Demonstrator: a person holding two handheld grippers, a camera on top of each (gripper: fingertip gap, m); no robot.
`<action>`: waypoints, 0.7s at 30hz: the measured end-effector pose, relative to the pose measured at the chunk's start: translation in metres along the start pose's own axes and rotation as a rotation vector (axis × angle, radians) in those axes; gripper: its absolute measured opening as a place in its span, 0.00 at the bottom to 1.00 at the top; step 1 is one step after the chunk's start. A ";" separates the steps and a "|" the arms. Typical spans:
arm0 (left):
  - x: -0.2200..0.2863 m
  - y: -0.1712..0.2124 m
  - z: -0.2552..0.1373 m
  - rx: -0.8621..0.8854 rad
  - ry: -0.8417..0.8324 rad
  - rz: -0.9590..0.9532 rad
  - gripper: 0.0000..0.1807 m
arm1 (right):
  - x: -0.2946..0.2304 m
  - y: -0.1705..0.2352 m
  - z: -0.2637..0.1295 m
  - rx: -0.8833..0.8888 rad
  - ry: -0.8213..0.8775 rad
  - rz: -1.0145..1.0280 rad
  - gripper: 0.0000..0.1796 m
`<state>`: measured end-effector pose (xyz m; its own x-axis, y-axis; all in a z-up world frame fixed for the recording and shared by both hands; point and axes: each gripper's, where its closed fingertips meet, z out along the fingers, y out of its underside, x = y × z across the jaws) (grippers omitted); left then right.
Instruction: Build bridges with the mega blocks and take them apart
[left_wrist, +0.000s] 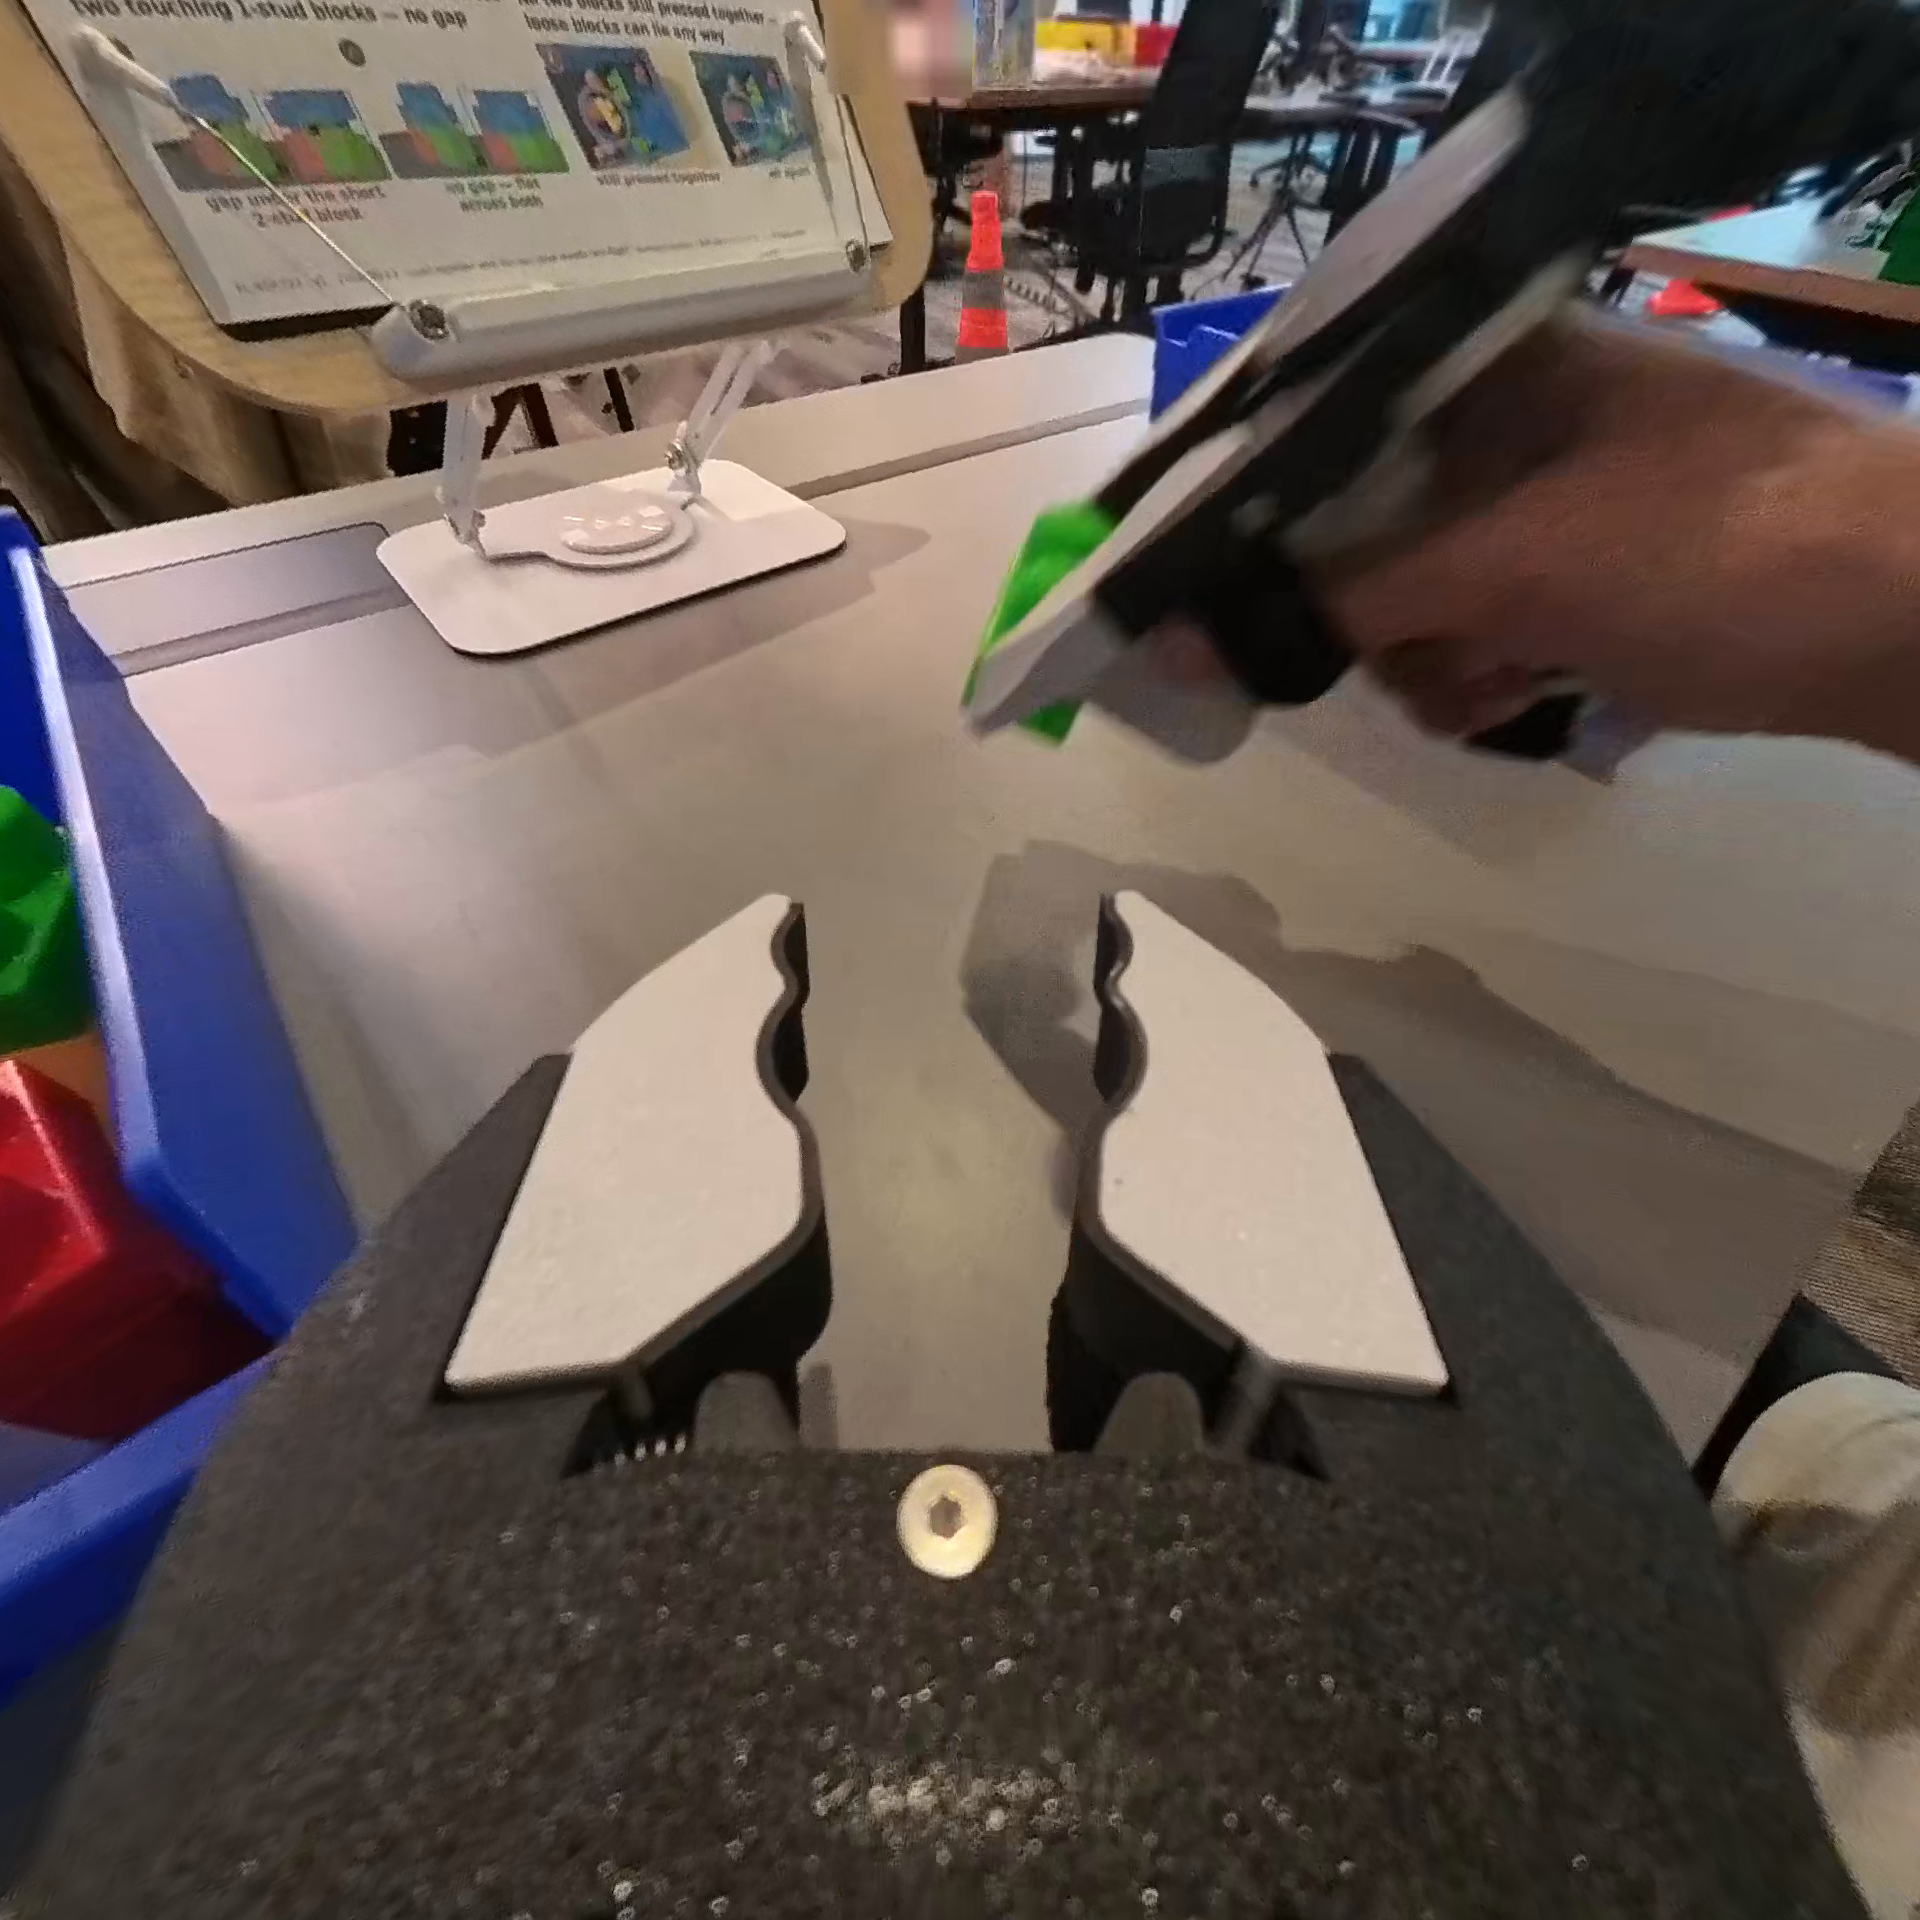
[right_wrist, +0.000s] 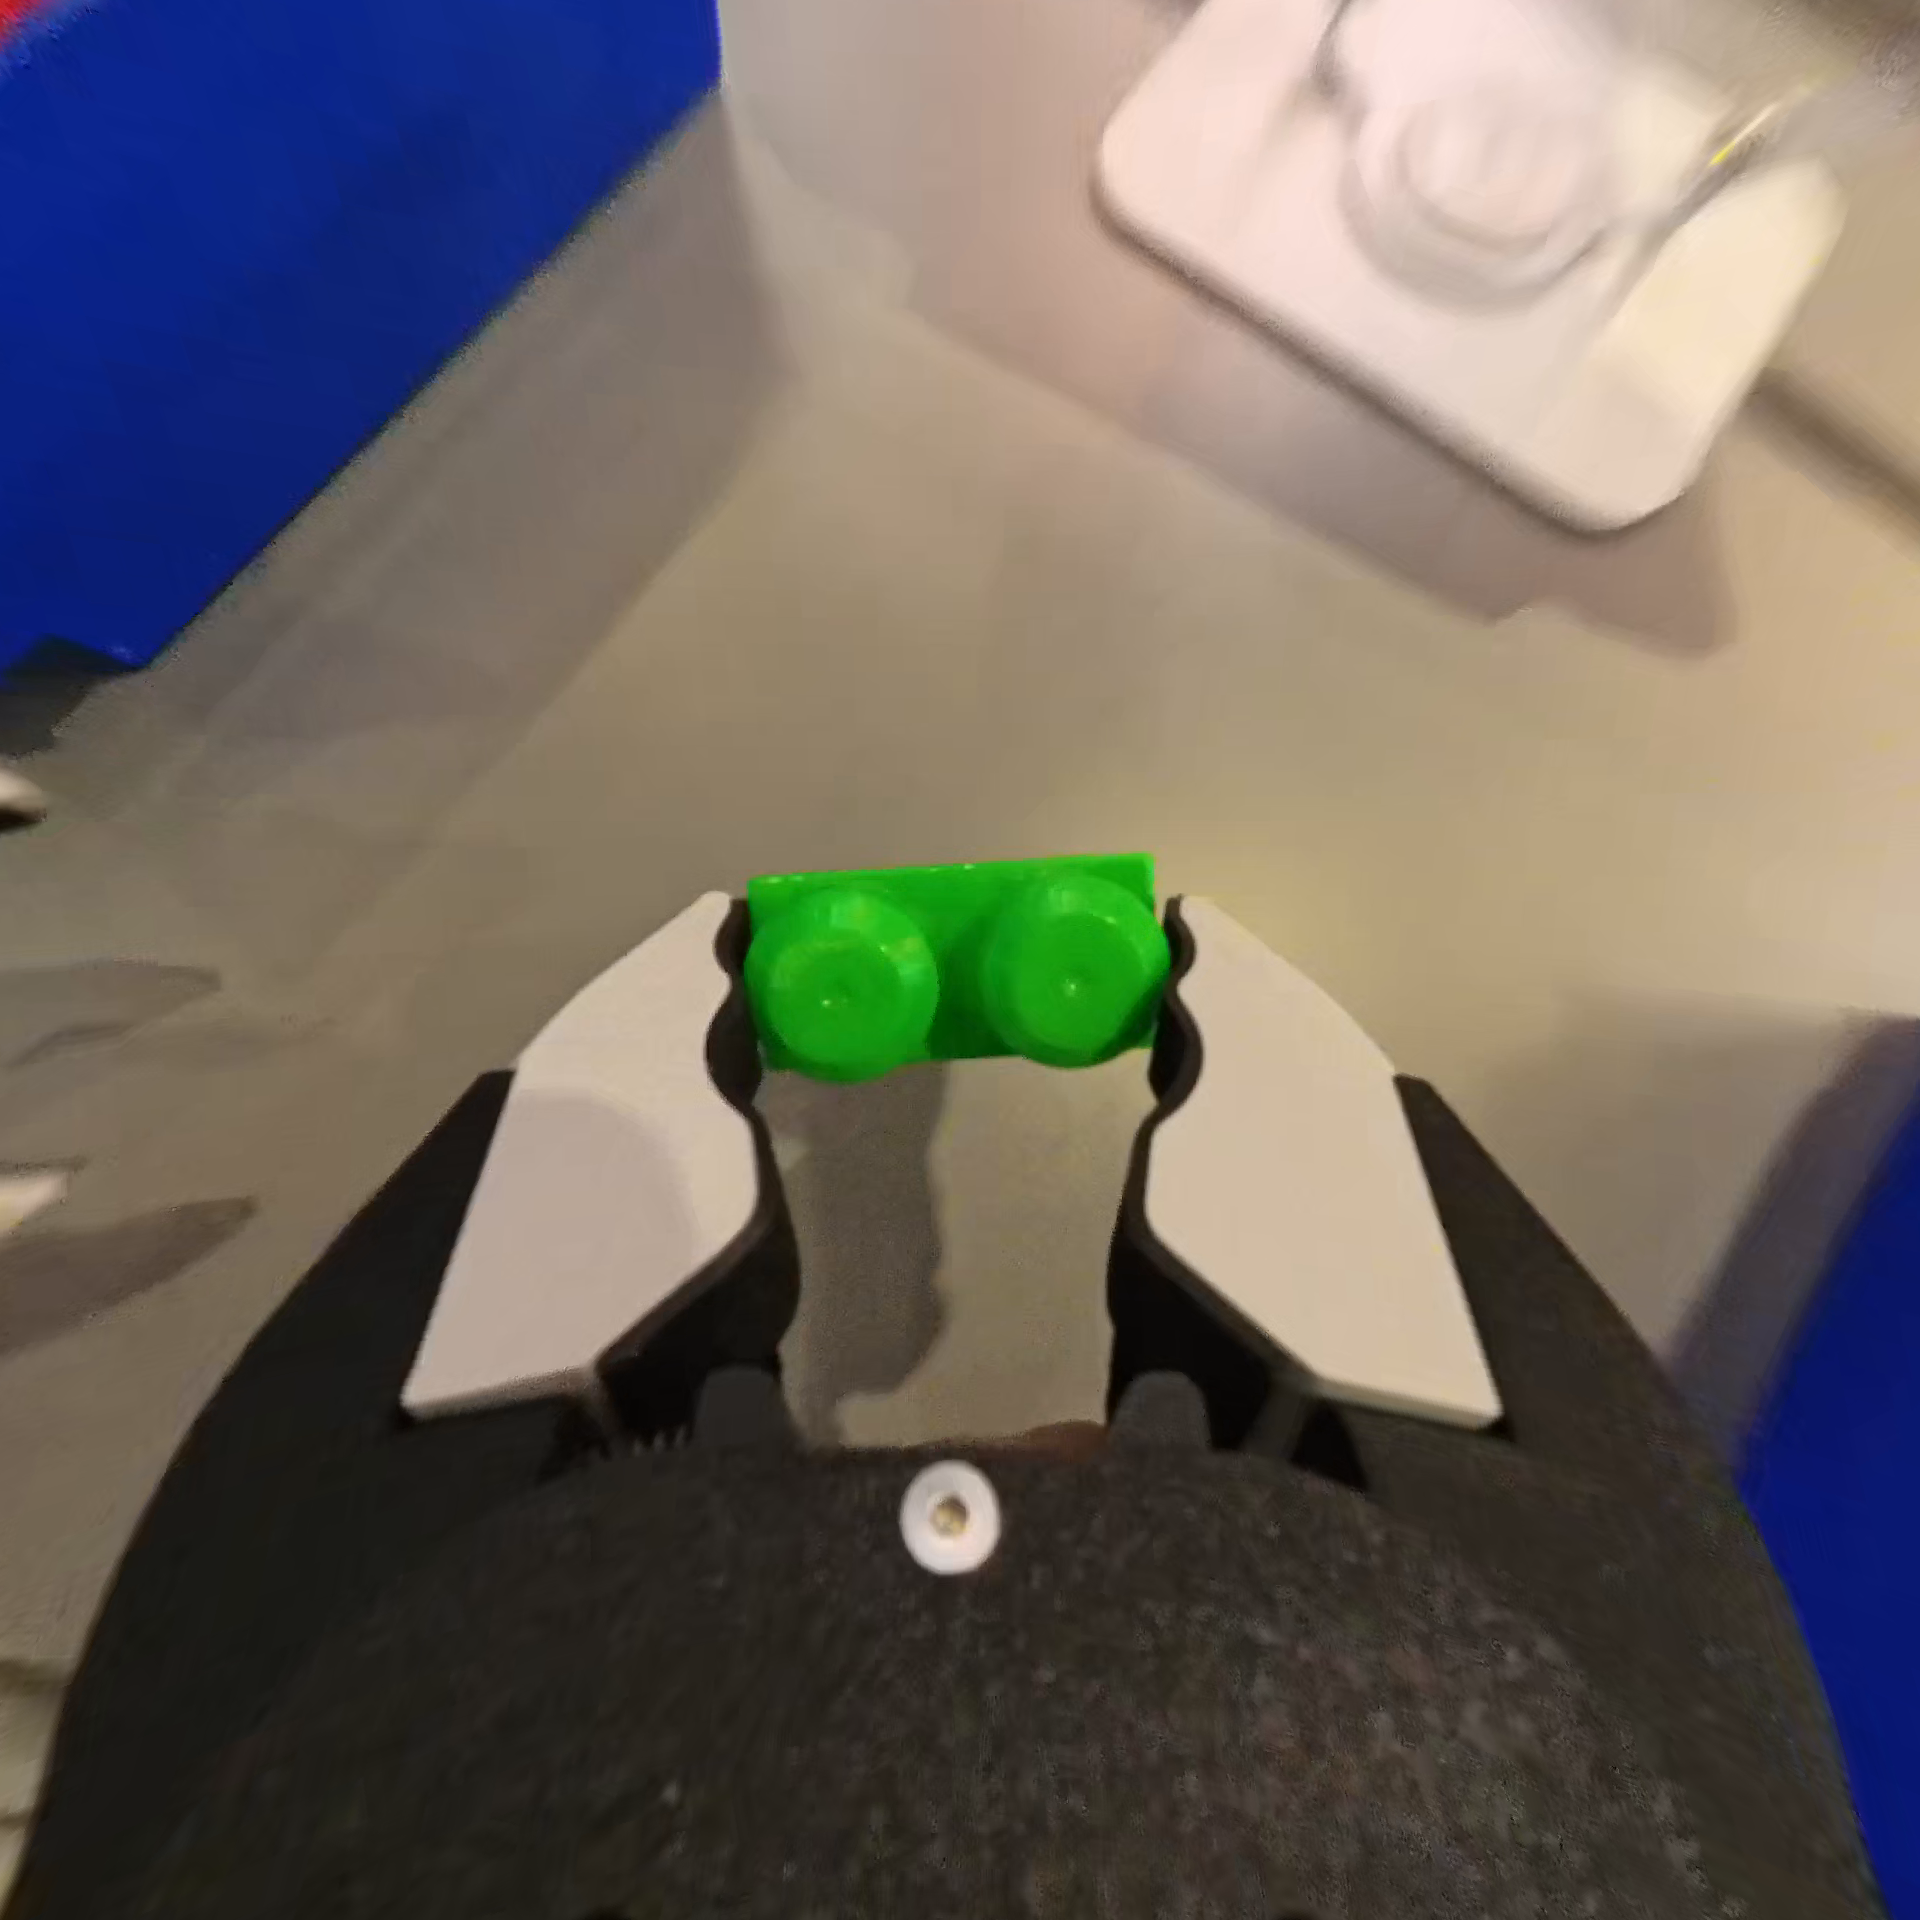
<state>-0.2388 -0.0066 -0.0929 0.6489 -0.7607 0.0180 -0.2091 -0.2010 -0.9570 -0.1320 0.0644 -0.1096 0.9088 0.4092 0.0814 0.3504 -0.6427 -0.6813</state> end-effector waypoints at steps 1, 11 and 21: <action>-0.001 0.001 0.001 -0.001 0.003 -0.006 0.29 | 0.003 -0.009 -0.023 0.077 0.052 -0.060 0.41; -0.006 0.018 0.016 -0.047 0.047 -0.076 0.29 | 0.055 0.043 -0.136 0.289 0.316 -0.138 0.41; 0.008 0.026 0.020 -0.085 0.064 -0.010 0.29 | 0.296 0.139 -0.134 -0.271 0.280 0.320 0.41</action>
<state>-0.2243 -0.0050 -0.1231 0.6034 -0.7960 0.0483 -0.2660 -0.2580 -0.9288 0.2161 0.0089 -0.0826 0.9932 -0.0010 0.1165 0.0569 -0.8680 -0.4933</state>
